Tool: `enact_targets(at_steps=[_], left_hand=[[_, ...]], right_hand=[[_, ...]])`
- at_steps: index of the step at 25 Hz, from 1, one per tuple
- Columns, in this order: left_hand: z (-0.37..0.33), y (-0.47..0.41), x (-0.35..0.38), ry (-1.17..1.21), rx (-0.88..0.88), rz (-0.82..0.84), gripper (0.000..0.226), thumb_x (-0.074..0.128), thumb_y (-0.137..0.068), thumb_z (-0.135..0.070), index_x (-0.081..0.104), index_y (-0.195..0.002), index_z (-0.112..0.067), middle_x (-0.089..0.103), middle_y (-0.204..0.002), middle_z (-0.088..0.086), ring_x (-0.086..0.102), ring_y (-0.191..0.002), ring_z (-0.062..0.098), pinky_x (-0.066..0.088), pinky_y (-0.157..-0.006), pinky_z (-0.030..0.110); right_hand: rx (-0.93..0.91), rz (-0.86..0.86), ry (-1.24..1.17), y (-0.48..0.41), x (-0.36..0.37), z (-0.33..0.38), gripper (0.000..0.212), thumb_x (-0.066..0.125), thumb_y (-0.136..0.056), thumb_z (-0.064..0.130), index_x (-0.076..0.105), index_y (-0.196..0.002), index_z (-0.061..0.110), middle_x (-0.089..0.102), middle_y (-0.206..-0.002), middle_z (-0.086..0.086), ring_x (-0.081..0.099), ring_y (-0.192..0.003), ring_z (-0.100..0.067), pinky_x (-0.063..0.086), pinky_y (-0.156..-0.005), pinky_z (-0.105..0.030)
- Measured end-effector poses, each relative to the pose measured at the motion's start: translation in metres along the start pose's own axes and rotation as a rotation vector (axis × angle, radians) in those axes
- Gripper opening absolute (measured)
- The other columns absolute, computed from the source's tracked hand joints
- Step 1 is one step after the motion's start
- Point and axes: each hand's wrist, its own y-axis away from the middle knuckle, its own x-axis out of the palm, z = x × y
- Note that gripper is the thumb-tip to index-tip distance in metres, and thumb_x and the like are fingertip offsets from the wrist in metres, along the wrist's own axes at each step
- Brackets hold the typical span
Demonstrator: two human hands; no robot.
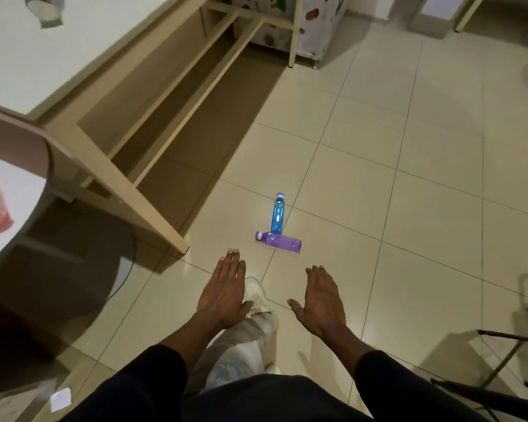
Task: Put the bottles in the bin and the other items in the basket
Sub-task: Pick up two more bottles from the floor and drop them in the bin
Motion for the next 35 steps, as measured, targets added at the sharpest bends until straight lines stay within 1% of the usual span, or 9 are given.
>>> enact_targets(at_steps=[6,10,16,19,21,23,28,31,35], left_hand=[[0.0,-0.119,-0.032,0.003,0.071,0.044,0.106,0.047,-0.099,-0.07,0.006,-0.168,0.001,-0.005,-0.176,0.026,-0.008,-0.164,0.041,-0.003,-0.134,0.051],[0.007,-0.199,-0.066,0.027,0.133,0.031,0.106,0.045,-0.101,-0.07,0.001,-0.168,0.0,-0.005,-0.176,0.025,-0.007,-0.164,0.04,0.005,-0.134,0.052],[0.027,-0.256,-0.086,0.127,0.067,0.055,0.108,0.047,-0.098,-0.073,0.005,-0.169,-0.003,-0.003,-0.177,0.022,-0.005,-0.165,0.037,0.001,-0.135,0.048],[0.033,-0.268,-0.077,0.179,-0.047,0.099,0.109,0.049,-0.098,-0.071,0.003,-0.168,-0.001,-0.006,-0.176,0.024,-0.007,-0.165,0.037,0.002,-0.135,0.048],[0.033,-0.275,-0.069,0.212,-0.143,0.148,0.11,0.047,-0.099,-0.072,0.001,-0.168,0.0,-0.009,-0.176,0.025,-0.009,-0.164,0.038,0.001,-0.134,0.048],[0.027,-0.284,-0.062,0.27,-0.263,0.174,0.109,0.047,-0.099,-0.071,0.002,-0.168,0.001,-0.009,-0.175,0.025,-0.009,-0.164,0.038,-0.001,-0.134,0.048],[-0.028,-0.32,-0.071,0.502,-0.688,0.18,0.103,0.051,-0.1,-0.066,0.009,-0.167,0.001,0.001,-0.176,0.025,-0.001,-0.165,0.037,0.002,-0.135,0.046],[-0.072,-0.348,-0.071,0.665,-0.84,0.156,0.102,0.055,-0.1,-0.063,0.011,-0.168,-0.002,0.003,-0.177,0.02,0.001,-0.166,0.033,0.005,-0.135,0.044],[-0.114,-0.388,-0.04,0.788,-0.952,0.19,0.099,0.06,-0.1,-0.06,0.013,-0.168,-0.005,0.008,-0.178,0.017,0.004,-0.166,0.032,0.009,-0.135,0.043]], right_hand=[[0.014,0.0,0.05,-0.104,-0.057,-0.022,0.094,0.049,-0.097,0.065,0.013,-0.163,0.01,0.011,-0.172,-0.013,0.009,-0.16,-0.03,0.014,-0.13,-0.042],[0.022,-0.046,0.091,-0.181,-0.109,-0.036,0.094,0.05,-0.096,0.064,0.014,-0.163,0.008,0.013,-0.172,-0.015,0.01,-0.16,-0.032,0.014,-0.13,-0.043],[-0.058,-0.006,0.108,-0.265,-0.142,-0.037,0.095,0.048,-0.096,0.067,0.02,-0.162,0.004,0.022,-0.169,-0.018,0.016,-0.158,-0.034,0.017,-0.129,-0.042],[-0.167,-0.001,0.047,-0.306,-0.147,-0.038,0.094,0.048,-0.092,0.067,0.044,-0.149,-0.007,0.048,-0.151,-0.028,0.042,-0.144,-0.045,0.036,-0.12,-0.049],[-0.226,0.043,0.039,-0.342,-0.148,-0.042,0.089,0.066,-0.087,0.061,0.053,-0.138,-0.011,0.059,-0.136,-0.03,0.055,-0.128,-0.048,0.048,-0.108,-0.051],[-0.31,0.121,0.11,-0.377,-0.15,-0.049,0.09,0.082,-0.081,0.05,0.052,-0.139,-0.011,0.058,-0.137,-0.029,0.054,-0.131,-0.047,0.048,-0.109,-0.051],[-0.569,0.315,0.323,-0.483,-0.165,-0.095,0.098,0.071,-0.088,0.057,0.032,-0.156,-0.001,0.037,-0.16,-0.023,0.031,-0.152,-0.038,0.026,-0.126,-0.046],[-0.689,0.329,0.441,-0.553,-0.176,-0.112,0.096,0.073,-0.085,0.058,0.036,-0.151,0.0,0.045,-0.149,-0.02,0.042,-0.14,-0.038,0.035,-0.12,-0.043],[-0.625,0.269,0.409,-0.637,-0.171,-0.12,0.092,0.078,-0.084,0.052,0.041,-0.147,-0.004,0.054,-0.143,-0.022,0.05,-0.134,-0.039,0.041,-0.114,-0.047]])
